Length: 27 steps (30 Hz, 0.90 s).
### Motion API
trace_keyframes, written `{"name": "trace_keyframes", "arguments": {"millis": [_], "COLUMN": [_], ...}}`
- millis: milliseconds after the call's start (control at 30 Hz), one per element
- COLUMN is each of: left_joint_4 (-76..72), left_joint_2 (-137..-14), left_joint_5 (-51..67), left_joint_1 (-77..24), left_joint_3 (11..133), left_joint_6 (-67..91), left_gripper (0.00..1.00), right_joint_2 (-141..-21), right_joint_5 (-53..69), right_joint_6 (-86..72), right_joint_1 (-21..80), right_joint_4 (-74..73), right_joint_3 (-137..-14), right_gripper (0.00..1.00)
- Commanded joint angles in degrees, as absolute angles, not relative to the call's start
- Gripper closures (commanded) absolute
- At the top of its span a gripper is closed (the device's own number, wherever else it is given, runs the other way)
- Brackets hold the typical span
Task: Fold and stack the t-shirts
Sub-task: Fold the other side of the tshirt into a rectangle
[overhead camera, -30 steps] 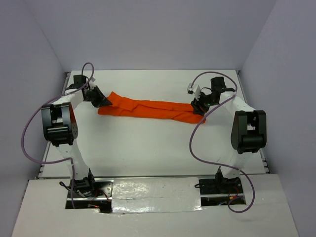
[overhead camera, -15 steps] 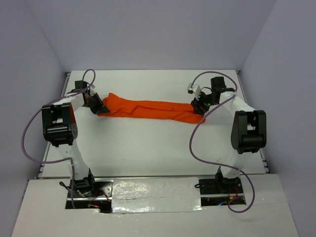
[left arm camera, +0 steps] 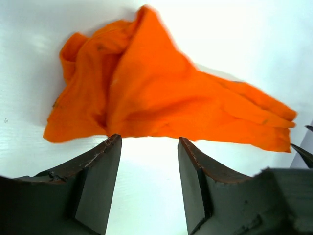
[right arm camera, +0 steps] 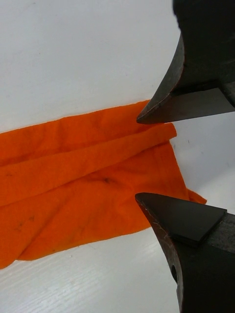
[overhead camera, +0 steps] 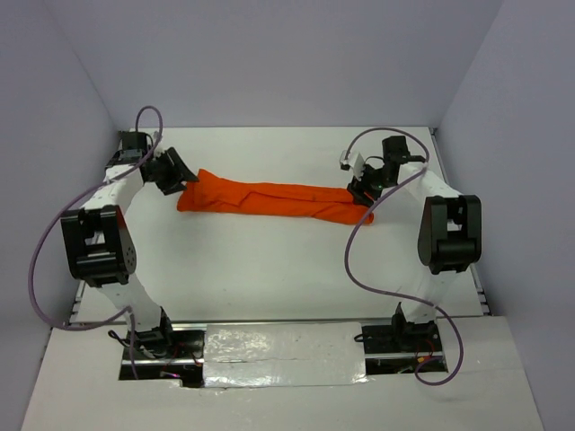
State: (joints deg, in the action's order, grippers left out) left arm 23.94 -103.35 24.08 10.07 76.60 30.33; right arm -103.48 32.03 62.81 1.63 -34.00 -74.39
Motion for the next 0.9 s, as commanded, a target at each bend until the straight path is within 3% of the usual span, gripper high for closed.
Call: {"name": "trace_keyframes", "arguments": {"millis": [0, 233, 867], "left_joint_4": [22.85, 22.32, 22.50], "left_joint_2": [-96.35, -89.30, -72.61], "left_joint_5": [24.79, 21.97, 23.29], "left_joint_1": [10.46, 11.07, 14.06], "left_joint_3": [76.38, 68.57, 52.56], "left_joint_6": [30.94, 30.41, 32.78], "left_gripper": [0.37, 0.31, 0.31], "right_joint_2": [-104.24, -104.41, -110.74], "right_joint_5": [31.73, 30.59, 24.88], "right_joint_6": [64.07, 67.49, 68.73], "right_joint_1": [1.93, 2.02, 6.24], "right_joint_4": [-34.81, -34.01, -26.19], "right_joint_3": [-77.34, -76.28, -78.22], "right_gripper": [0.34, 0.34, 0.35]}}
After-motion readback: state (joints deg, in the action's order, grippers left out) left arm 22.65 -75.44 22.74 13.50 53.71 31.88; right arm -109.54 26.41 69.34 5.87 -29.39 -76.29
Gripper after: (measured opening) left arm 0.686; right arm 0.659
